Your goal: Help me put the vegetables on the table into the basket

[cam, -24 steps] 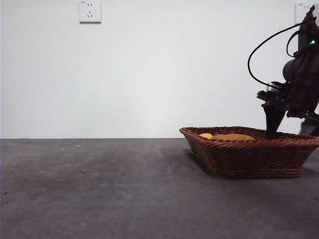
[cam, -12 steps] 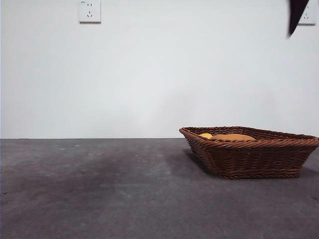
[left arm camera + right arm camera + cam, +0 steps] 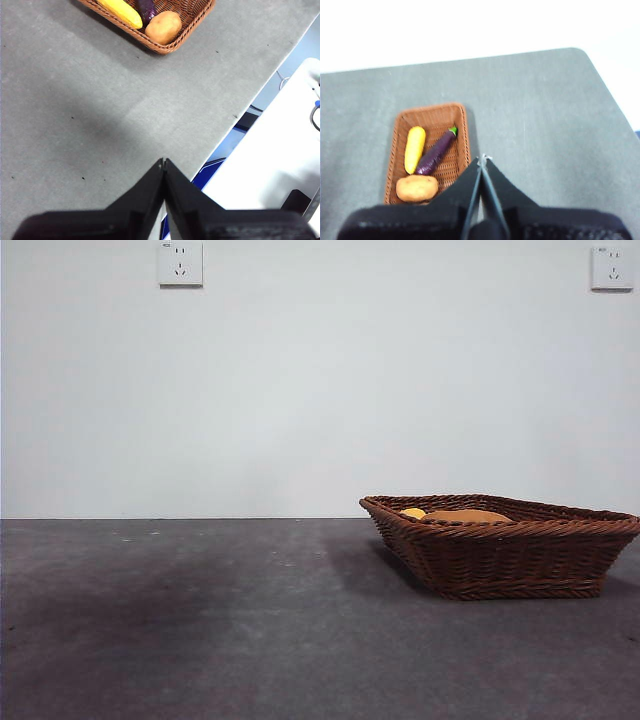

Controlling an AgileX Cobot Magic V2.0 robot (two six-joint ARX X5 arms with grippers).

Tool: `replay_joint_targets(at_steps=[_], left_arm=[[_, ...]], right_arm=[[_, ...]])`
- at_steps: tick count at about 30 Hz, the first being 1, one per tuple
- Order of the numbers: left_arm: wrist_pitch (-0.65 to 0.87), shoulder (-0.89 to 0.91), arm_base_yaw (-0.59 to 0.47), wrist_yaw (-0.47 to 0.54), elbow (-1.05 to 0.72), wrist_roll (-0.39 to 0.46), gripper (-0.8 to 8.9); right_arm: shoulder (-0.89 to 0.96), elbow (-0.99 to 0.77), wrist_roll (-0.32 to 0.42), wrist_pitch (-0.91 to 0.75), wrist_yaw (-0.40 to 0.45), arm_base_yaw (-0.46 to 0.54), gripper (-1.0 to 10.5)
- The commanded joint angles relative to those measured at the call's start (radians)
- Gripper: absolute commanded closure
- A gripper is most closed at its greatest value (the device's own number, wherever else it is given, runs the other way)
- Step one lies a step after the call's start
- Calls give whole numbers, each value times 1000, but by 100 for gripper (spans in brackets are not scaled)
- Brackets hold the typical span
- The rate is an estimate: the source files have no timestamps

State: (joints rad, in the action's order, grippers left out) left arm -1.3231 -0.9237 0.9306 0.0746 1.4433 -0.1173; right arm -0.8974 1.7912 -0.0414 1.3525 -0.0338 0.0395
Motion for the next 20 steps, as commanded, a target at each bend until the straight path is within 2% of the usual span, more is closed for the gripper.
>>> replay_joint_targets(at_steps=[1, 16, 20], left_arm=[[3, -1, 2, -3, -3, -10, 818], [3, -95, 0, -3, -3, -10, 818], [3, -90, -46, -3, -3, -10, 818]], right_arm=[[14, -4, -8, 21, 1, -2, 962], [-98, -4, -8, 21, 1, -2, 962], [-161, -4, -8, 21, 1, -2, 962]])
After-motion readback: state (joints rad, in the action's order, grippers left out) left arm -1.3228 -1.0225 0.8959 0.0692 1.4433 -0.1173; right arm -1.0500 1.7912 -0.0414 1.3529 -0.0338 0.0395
